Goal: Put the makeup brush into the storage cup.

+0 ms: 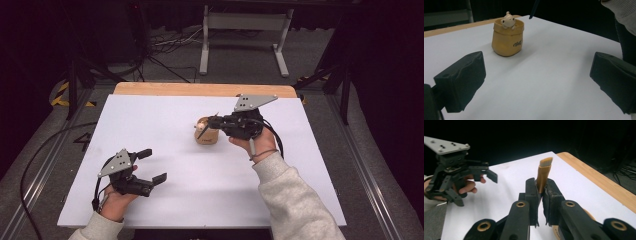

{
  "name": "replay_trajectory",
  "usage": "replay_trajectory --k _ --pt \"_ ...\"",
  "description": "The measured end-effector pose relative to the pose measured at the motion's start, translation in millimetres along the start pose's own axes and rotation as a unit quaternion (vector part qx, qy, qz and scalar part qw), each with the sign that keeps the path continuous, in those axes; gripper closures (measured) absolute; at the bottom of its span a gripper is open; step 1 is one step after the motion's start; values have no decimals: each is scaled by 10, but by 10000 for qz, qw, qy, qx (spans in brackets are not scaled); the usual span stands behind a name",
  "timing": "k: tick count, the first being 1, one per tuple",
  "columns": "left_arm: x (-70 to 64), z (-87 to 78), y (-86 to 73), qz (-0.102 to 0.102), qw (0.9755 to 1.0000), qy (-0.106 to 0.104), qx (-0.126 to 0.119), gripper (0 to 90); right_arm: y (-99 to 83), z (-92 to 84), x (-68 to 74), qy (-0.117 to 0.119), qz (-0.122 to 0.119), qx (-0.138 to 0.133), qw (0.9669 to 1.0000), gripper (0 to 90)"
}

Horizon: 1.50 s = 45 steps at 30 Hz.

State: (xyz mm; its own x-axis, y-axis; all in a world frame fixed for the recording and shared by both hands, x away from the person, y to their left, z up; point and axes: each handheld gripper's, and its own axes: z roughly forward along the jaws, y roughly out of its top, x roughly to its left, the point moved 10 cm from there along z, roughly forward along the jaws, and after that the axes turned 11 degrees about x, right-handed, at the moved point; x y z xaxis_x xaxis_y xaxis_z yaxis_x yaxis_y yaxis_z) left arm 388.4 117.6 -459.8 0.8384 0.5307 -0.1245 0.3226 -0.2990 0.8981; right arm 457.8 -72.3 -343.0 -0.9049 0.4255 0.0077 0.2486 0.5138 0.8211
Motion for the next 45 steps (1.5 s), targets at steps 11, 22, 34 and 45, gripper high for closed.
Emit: replay_trajectory --k 11,22,34,45 --pt "1 -8 -30 -10 10000 33 -18 9 -9 -17 -224 -380 302 -51 9988 834" --pt "28 -21 -33 -75 9999 87 -61 5 -38 -12 -376 -861 474 -1 9952 834" --pt "33 -22 -36 -73 9999 96 -59 5 -70 28 -531 -1219 963 -23 9879 834" --pt "25 -16 -43 -43 9999 107 -34 5 -118 128 -592 -1320 1001 104 9861 832"
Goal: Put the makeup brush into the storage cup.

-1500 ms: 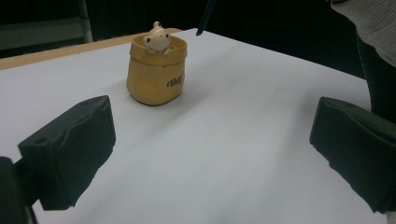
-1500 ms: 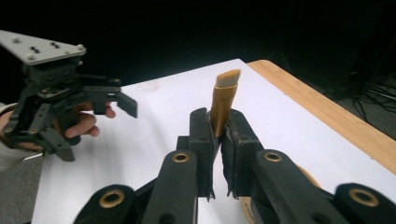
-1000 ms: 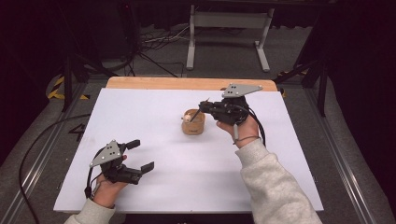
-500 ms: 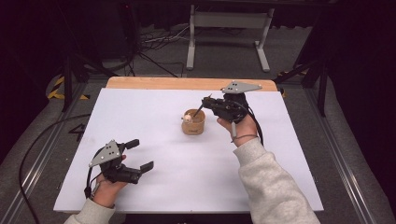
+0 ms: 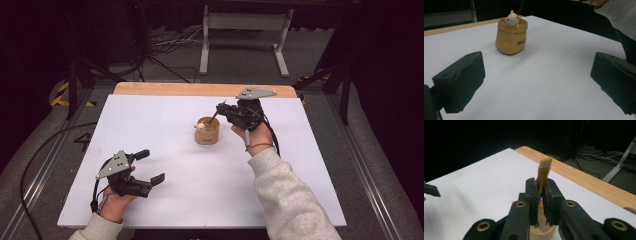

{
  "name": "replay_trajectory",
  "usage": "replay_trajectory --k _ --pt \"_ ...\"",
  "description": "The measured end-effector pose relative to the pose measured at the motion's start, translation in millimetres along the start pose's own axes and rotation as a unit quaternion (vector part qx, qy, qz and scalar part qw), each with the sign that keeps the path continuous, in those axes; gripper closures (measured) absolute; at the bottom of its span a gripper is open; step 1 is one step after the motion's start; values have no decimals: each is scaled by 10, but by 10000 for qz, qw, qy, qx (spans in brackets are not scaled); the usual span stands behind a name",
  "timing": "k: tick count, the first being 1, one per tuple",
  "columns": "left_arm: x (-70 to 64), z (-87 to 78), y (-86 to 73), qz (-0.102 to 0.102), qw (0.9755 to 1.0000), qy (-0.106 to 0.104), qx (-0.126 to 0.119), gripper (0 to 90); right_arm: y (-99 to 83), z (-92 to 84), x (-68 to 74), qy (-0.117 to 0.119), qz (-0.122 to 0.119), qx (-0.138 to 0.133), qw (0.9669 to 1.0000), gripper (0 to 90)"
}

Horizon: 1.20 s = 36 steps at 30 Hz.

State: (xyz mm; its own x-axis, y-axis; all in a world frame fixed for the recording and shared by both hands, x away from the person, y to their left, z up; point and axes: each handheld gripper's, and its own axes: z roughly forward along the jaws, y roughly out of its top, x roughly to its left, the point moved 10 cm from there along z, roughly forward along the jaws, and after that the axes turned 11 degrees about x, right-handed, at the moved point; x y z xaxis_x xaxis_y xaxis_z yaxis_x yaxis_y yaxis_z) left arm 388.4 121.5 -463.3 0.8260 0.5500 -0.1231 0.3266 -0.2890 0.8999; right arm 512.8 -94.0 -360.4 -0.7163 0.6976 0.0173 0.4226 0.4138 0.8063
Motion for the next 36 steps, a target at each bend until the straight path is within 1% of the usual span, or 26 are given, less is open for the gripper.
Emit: replay_trajectory --k 8,17,23,26,29,36 --pt "3 -9 3 2 10000 8 -10 5 -51 119 -22 7 59 150 9999 831" --pt "3 -8 1 -5 10000 4 -1 5 -124 225 -31 1 32 396 9992 829" --pt "-14 -11 12 -37 10000 -60 -34 5 -167 284 -43 -58 -17 554 9984 829" --pt "-8 -12 9 -19 10000 -40 -21 5 -177 298 -48 -58 -13 582 9983 829" --pt "-11 -13 12 -43 10000 -58 -35 5 -210 345 -58 -55 2 694 9976 828" --pt "-8 -1 15 -33 10000 -67 -36 5 -243 397 -65 -29 3 783 9969 825"
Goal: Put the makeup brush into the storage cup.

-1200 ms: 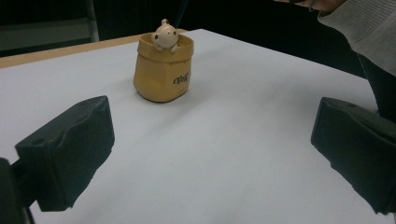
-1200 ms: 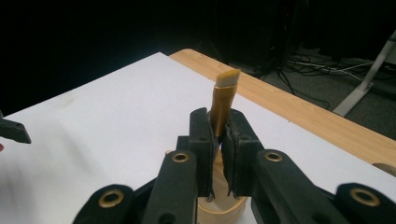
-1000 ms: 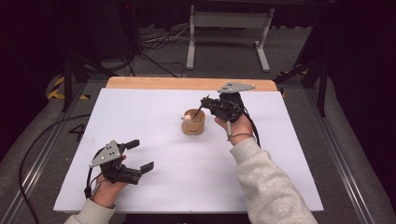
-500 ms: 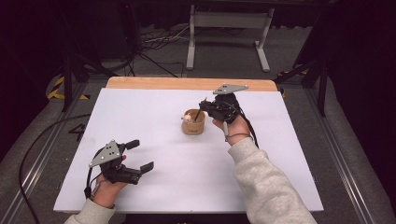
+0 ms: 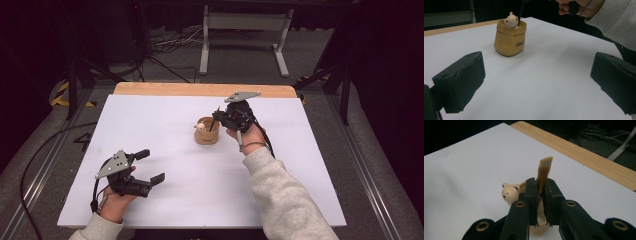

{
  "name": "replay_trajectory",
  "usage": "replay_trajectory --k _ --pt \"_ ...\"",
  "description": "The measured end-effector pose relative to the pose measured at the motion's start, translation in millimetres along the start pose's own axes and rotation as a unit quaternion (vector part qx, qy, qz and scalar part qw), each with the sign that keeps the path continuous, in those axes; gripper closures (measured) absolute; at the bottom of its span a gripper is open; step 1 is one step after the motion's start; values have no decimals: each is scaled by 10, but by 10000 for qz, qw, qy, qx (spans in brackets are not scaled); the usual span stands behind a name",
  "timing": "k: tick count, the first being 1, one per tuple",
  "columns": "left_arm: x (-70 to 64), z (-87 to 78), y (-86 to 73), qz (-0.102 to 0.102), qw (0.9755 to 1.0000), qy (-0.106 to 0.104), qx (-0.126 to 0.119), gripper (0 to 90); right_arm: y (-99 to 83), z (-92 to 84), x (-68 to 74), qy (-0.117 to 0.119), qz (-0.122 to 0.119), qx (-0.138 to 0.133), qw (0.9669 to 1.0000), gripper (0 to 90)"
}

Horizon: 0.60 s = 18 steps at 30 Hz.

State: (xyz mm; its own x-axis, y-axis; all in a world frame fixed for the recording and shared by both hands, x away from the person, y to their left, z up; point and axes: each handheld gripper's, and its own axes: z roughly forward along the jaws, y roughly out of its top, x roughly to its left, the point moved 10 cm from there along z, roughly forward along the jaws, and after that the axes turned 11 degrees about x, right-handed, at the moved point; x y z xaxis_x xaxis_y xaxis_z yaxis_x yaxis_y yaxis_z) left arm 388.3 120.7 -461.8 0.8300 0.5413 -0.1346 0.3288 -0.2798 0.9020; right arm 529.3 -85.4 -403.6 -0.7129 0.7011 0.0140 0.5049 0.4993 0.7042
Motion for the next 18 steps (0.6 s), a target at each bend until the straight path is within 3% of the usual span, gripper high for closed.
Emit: replay_trajectory --k 5,12,18 --pt "5 -17 0 -2 10000 27 -11 5 49 -57 -22 25 -32 -229 9997 523" --pt "4 -31 -6 13 10000 61 16 5 72 -180 -41 105 -44 -393 9992 345" --pt "-5 -37 -4 34 10000 49 17 4 84 -380 -37 69 -79 -652 9978 257"
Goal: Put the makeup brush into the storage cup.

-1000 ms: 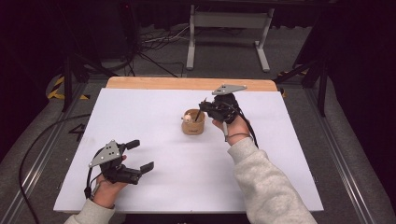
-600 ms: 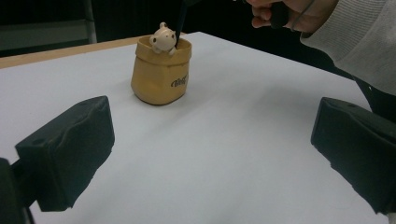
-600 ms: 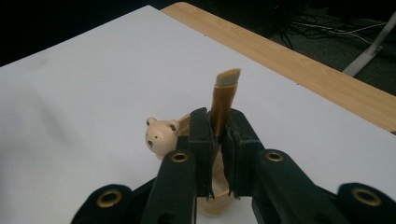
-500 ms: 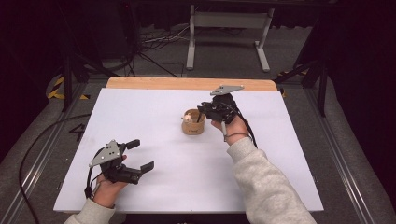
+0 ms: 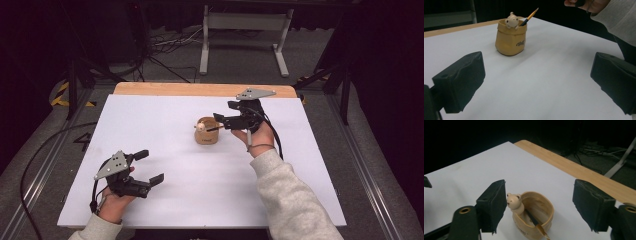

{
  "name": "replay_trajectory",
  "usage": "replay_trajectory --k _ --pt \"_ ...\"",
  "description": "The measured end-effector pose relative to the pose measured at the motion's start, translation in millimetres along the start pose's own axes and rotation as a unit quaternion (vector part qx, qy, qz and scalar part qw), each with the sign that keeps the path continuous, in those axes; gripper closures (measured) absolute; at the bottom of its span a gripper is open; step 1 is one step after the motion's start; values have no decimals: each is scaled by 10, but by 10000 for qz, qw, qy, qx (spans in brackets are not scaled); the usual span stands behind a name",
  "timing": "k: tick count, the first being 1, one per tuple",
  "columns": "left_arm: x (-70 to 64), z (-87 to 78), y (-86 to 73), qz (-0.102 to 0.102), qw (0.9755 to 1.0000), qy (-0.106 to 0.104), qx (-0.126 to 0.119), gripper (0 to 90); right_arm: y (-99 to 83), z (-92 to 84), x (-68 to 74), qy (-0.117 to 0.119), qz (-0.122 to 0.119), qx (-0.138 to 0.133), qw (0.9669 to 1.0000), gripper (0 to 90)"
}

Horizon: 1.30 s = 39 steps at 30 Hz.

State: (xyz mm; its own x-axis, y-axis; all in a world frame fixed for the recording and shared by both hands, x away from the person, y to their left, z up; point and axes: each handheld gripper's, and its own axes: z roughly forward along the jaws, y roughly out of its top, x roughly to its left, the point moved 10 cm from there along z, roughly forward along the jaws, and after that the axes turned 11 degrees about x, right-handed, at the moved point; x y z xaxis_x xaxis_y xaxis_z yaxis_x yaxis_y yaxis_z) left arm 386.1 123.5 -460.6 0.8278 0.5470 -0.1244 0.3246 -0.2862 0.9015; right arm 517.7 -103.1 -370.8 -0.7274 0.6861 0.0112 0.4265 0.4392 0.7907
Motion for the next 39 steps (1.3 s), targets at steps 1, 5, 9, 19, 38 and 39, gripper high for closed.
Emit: replay_trajectory --k 1,5,9,19,38,39 --pt "0 -2 0 2 10000 1 1 5 0 -36 6 -24 -36 -49 10000 237" --pt "-4 -7 3 -20 10000 -5 -13 4 -35 -173 18 13 -97 -224 9997 147" --pt "4 -29 -5 -12 10000 27 8 5 -82 -292 8 106 -131 -385 9991 104" --pt "19 -121 -32 -2 10000 87 17 4 -261 -626 -62 -94 -322 -801 9962 25" --pt "91 -255 -63 -71 9998 155 -79 4 -751 -1028 -137 -135 -383 -1263 9912 0" --pt "96 -263 -64 -93 9998 165 -101 4 -779 -1036 -133 -112 -389 -1276 9910 0"
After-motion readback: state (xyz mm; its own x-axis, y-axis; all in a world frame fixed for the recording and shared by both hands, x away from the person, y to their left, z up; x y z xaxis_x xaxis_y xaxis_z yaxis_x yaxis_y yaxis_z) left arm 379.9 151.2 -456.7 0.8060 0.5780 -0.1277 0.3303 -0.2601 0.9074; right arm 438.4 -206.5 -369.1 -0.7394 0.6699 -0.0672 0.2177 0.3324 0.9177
